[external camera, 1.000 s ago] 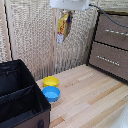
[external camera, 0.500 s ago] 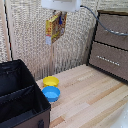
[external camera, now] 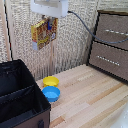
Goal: Kindly direct your grabber toward the cereal bar. Delicately grip the cereal bar using your grabber. Transport the clutched cereal bar to the rear part of the organizer. Set the cereal bar down and place it in the rear section of the organizer.
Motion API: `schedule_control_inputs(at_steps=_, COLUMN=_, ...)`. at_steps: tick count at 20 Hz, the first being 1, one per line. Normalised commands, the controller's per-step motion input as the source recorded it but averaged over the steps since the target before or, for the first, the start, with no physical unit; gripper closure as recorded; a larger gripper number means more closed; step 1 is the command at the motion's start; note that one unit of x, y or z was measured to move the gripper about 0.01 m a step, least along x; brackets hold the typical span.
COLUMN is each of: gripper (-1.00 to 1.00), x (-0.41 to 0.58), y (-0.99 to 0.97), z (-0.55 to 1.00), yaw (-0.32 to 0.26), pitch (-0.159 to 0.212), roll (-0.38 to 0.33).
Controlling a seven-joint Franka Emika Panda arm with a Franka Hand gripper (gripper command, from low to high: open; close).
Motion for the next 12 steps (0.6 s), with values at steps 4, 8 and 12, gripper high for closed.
schedule_control_inputs(at_steps=4, gripper=1.0, x=0.0, y=0.56, z=0.03, yaw=-0.183, pitch=0.008, roll=0.101)
schedule_control_inputs(at_steps=8, gripper=1.0, x=0.0, y=0.41, z=0.25, yaw=-0.185, pitch=0.0, roll=0.205)
schedule_control_inputs(at_steps=12, gripper=1.0, x=-0.003, y=0.37, z=0.32, yaw=-0.186, pitch=0.0, roll=0.23)
